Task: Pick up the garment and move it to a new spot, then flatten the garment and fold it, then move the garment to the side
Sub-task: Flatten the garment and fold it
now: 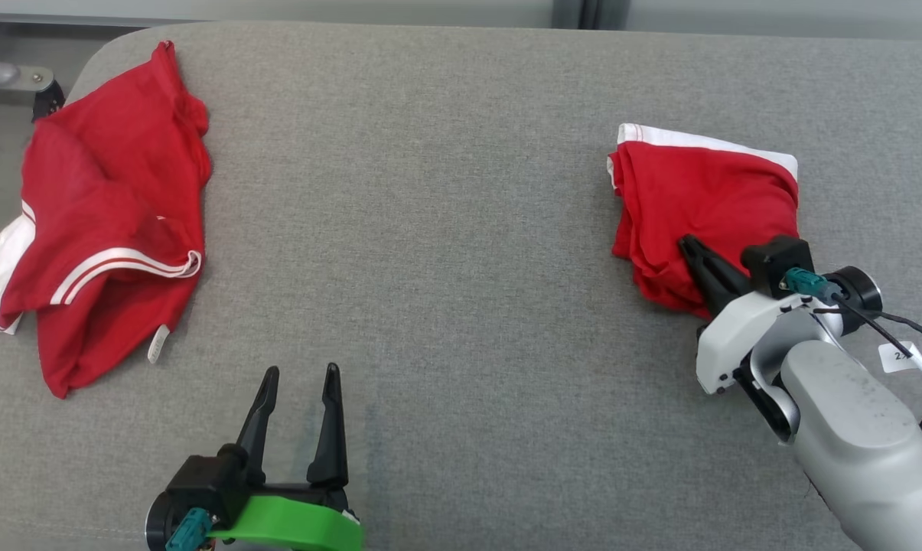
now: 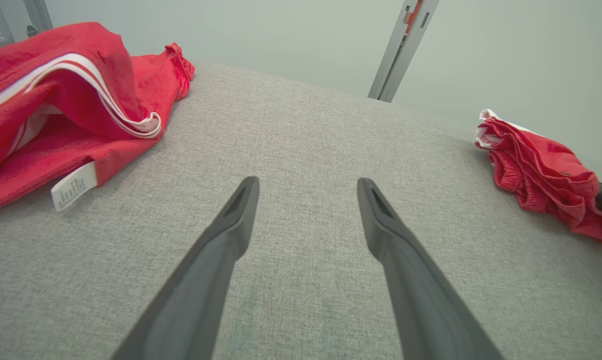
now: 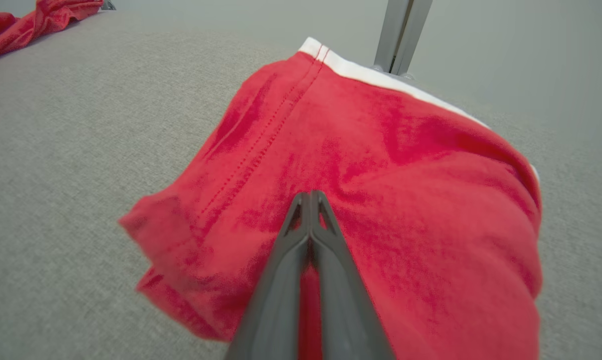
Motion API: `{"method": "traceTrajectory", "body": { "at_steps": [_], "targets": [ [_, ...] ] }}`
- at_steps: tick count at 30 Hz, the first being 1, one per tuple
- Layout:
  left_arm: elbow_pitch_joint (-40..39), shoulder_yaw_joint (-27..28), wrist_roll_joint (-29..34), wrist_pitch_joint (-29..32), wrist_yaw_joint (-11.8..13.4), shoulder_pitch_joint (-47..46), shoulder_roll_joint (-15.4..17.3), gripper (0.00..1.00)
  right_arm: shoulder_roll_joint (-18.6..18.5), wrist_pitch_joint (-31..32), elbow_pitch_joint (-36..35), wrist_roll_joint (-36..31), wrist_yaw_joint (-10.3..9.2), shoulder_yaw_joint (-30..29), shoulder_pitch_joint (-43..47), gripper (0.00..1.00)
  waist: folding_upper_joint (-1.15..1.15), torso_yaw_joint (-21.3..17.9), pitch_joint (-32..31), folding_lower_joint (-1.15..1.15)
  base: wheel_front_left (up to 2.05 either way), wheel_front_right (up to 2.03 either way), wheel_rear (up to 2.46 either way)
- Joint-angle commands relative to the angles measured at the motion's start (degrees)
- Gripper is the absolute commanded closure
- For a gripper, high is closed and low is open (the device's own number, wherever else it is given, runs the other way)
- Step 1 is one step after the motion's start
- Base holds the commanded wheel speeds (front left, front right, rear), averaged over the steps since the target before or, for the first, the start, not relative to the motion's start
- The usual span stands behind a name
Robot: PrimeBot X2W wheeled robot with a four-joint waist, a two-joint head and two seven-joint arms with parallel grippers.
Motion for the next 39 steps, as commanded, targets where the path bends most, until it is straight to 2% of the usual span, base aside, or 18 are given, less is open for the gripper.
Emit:
{"method": "traceTrajectory", "body": {
  "at_steps": [1, 11, 14, 17, 18, 19, 20, 21, 25, 30, 32, 39],
  "targets": [
    [0.03, -0.09, 0.19, -0.01, 0.27, 0.63, 0.17, 0.0, 0.09, -0.26, -0.79, 1.04, -0.08, 1.24, 0.89, 1.0, 0.0, -0.59, -0.23, 0.0, 0.0, 0.0, 0.0],
    [0.75, 0.7, 0.47, -0.01, 0.3, 1.28, 0.17, 0.0, 1.83, 0.57, -2.14, 5.32, -0.08, 9.14, 3.1, 1.0, 0.0, -1.61, -2.13, 0.0, 0.0, 0.0, 0.0],
    [0.81, 1.72, 0.66, -0.01, 0.49, 2.12, 0.18, 0.0, 2.45, -0.2, -2.56, 5.98, -0.08, 9.37, 3.91, 1.0, 0.0, -2.33, -3.85, 0.0, 0.0, 0.0, 0.0],
    [0.79, 2.8, 1.01, -0.01, 0.55, 3.37, 0.17, 0.0, 2.57, -0.96, -3.63, 6.23, -0.08, 7.25, 5.05, 1.0, 0.0, -3.44, -6.24, 0.0, 0.0, 0.0, 0.0],
    [0.74, 3.16, 1.07, -0.01, 0.58, 3.83, 0.17, 0.0, 2.57, -1.13, -4.23, 6.1, -0.08, 6.13, 5.58, 0.91, 0.0, -3.76, -6.87, 0.0, 0.0, 0.0, 0.0],
    [0.63, 3.69, 1.17, -0.01, 0.63, 4.41, 0.17, 0.0, 2.49, -1.29, -5.28, 5.32, -0.08, 4.75, 6.37, 0.64, 0.0, -4.23, -7.73, 0.0, 0.0, 0.0, 0.0],
    [0.5, 4.1, 1.33, -0.01, 0.65, 4.87, 0.18, 0.0, 2.29, -1.43, -6.18, 4.72, -0.08, 3.3, 7.2, 0.09, 0.0, -4.57, -8.32, 0.0, 0.0, 0.0, 0.0],
    [0.39, 4.53, 1.53, -0.01, 0.63, 5.51, 0.18, 0.0, 2.1, -1.48, -7.31, 4.18, -0.08, 1.05, 8.68, 0.0, 0.0, -5.02, -9.2, 0.0, 0.0, 0.0, 0.0],
    [0.48, 5.85, 2.48, -0.01, -0.13, 7.62, 0.18, 0.0, 1.41, -1.44, -13.84, -0.14, -0.08, -9.8, 14.86, 0.0, 0.0, -6.05, -11.46, 0.0, 0.0, 0.0, 0.0],
    [0.64, 7.58, 4.14, -0.01, -1.21, 9.69, 0.18, 0.0, 3.17, -1.45, -20.68, -7.29, -0.08, -23.62, 25.0, 0.0, 0.0, -6.36, -13.4, 0.0, 0.0, 0.0, 0.0],
    [0.51, 8.01, 4.61, -0.01, -1.52, 10.16, 0.18, 0.0, 4.12, -1.46, -22.7, -9.21, -0.08, -27.18, 28.0, 0.0, 0.0, -6.3, -13.72, 0.0, 0.0, 0.0, 0.0],
    [0.3, 8.09, 4.78, -0.01, -2.24, 11.14, 0.18, 0.0, 5.12, -1.46, -25.52, -12.06, -0.08, -32.0, 34.83, 0.0, 0.0, -5.76, -14.26, 0.0, 0.0, 0.0, 0.0]
  ]
}}
